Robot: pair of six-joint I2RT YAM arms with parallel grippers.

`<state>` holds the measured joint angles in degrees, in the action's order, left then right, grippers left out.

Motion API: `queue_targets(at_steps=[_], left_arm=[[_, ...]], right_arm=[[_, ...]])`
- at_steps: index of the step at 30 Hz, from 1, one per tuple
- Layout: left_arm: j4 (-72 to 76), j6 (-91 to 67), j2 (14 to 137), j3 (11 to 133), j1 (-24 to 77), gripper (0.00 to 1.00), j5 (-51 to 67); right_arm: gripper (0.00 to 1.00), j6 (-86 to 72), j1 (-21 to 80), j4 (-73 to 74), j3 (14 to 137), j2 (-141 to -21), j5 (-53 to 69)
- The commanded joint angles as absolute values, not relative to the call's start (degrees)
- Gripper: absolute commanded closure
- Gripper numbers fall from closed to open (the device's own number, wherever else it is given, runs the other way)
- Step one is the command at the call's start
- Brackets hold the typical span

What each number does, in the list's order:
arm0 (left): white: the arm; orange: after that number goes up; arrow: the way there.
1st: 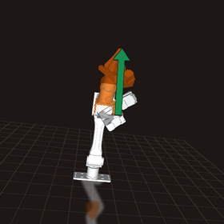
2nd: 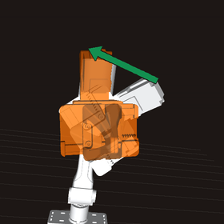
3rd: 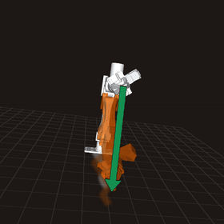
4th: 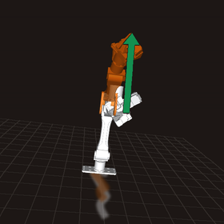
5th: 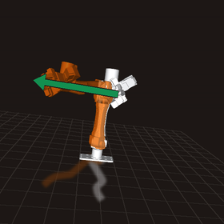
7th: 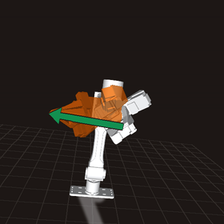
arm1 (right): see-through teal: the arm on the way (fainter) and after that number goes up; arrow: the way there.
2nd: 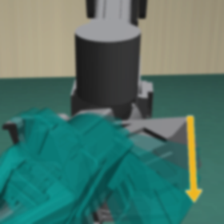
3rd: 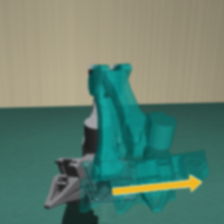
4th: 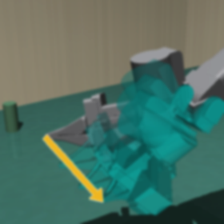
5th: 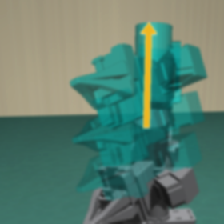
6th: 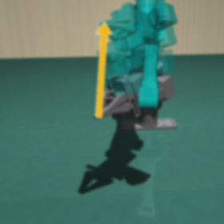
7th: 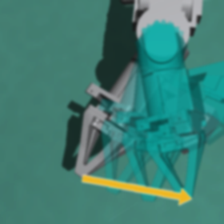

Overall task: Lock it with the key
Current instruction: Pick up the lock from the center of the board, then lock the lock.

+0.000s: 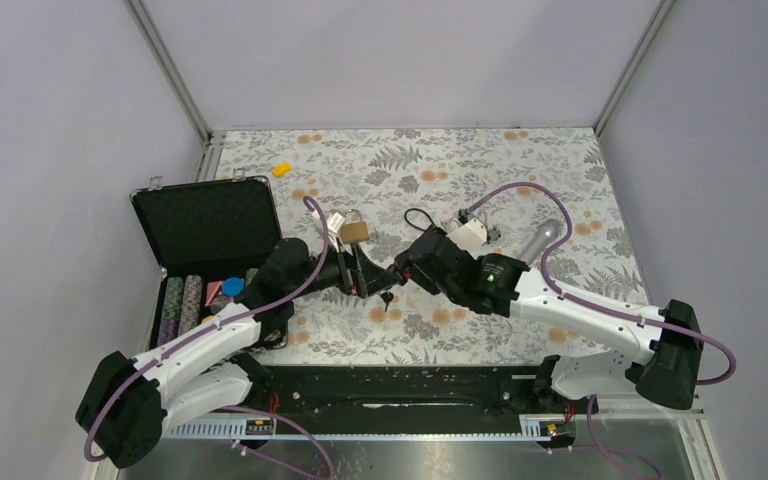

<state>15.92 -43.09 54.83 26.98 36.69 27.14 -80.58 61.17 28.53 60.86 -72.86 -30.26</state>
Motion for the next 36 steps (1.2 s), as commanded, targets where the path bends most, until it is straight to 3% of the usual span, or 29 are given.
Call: queue_targets(at_steps=[1, 5, 7, 12, 15, 18, 22, 25, 28, 32, 36], left_arm=[[21.4, -42.2, 56.9, 30.0, 38.0, 0.05, 25.1], [22.3, -42.4, 59.0, 31.2, 38.7, 0.12, 24.1], [23.1, -42.4, 59.5, 31.2, 38.8, 0.22, 24.0], [23.4, -42.9, 60.5, 31.6, 38.9, 0.54, 24.0], [21.3, -42.4, 61.4, 33.0, 38.9, 0.81, 24.1], [20.9, -42.0, 61.6, 33.7, 38.9, 1.0, 24.4], [18.5, -40.3, 61.2, 35.3, 38.9, 1.0, 24.0], [15.0, -37.5, 60.7, 37.3, 38.9, 1.0, 24.8], [12.7, -34.6, 59.7, 38.8, 38.9, 1.0, 26.3], [11.0, -31.5, 58.6, 40.6, 38.9, 1.0, 28.9], [13.4, -31.4, 59.0, 42.6, 38.9, 1.0, 36.8]], right_arm=[[0.54, -80.7, 60.7, 22.8, 61.4, -71.0, -27.6], [0.55, -80.7, 60.7, 21.8, 61.3, -71.5, -25.7], [0.54, -80.9, 60.6, 21.7, 60.7, -71.2, -25.7], [0.53, -80.3, 60.1, 21.7, 60.2, -70.8, -25.2], [0.51, -79.3, 59.7, 21.7, 60.2, -71.1, -24.4], [0.37, -77.9, 59.2, 21.5, 59.2, -70.7, -24.8], [0.09, -69.2, 57.1, 20.1, 55.9, -68.7, -30.2], [0.02, -60.4, 52.8, 13.7, 50.3, -64.0, -26.9], [0.01, -45.9, 47.3, 2.8, 44.7, -58.1, -11.4], [0.02, -30.1, 42.4, 1.4, 43.6, -53.5, 3.5], [0.16, -22.4, 38.2, -2.0, 42.0, -50.4, 16.5]])
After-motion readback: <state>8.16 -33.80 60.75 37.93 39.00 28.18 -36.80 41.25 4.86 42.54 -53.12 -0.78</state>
